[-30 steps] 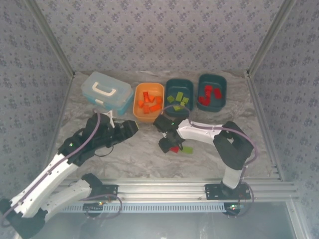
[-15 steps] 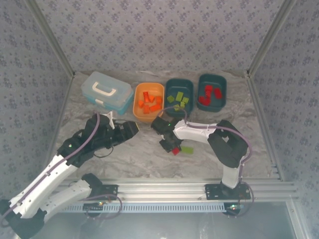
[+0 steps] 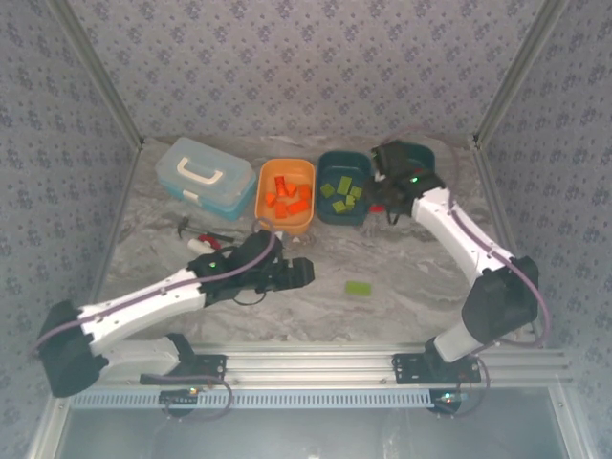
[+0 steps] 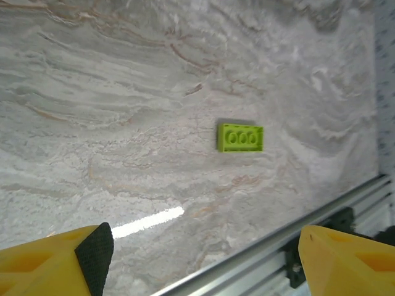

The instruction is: Sort the legos into containers by color

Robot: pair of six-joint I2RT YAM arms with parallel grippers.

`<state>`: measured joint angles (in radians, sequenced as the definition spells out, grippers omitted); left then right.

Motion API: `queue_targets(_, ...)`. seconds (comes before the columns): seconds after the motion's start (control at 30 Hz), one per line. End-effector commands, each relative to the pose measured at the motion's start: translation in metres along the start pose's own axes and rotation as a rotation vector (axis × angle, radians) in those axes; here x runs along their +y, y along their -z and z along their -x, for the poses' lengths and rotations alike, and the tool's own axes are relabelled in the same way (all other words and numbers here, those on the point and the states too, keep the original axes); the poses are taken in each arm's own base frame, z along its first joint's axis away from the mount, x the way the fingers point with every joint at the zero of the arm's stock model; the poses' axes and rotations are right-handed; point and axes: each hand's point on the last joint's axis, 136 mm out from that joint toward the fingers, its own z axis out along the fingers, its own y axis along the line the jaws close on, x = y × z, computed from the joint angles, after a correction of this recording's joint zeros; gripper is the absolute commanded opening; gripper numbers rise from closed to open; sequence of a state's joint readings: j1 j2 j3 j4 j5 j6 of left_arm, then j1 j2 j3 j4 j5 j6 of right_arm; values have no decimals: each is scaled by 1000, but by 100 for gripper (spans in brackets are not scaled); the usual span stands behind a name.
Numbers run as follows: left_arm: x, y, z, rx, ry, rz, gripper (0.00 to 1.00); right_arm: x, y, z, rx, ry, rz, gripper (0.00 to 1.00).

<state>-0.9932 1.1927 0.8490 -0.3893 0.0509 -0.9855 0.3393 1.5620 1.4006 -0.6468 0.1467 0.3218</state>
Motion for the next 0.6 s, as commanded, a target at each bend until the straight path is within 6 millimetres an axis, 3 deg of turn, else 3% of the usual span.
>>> queue_targets(0.0,-37,-7,23,-65,-64,-64,80,-33,-34,33,-22,-134,-24,32)
queue_targets(0.1,-37,-27,18,-31,-69,-53,80,-54,-63,65,-51,-194,-23,32)
queue_targets(0.23,-38,-40,12,-1,-57,-65,79,-73,-105,85,-20,-226,-24,33)
queue_targets(0.33,-38,-43,10,6,-52,-64,79,-78,-130,93,7,-229,-2,33)
queue_targets(0.57,-42,-51,7,30,-52,-69,79,-85,-179,87,87,-269,41,36)
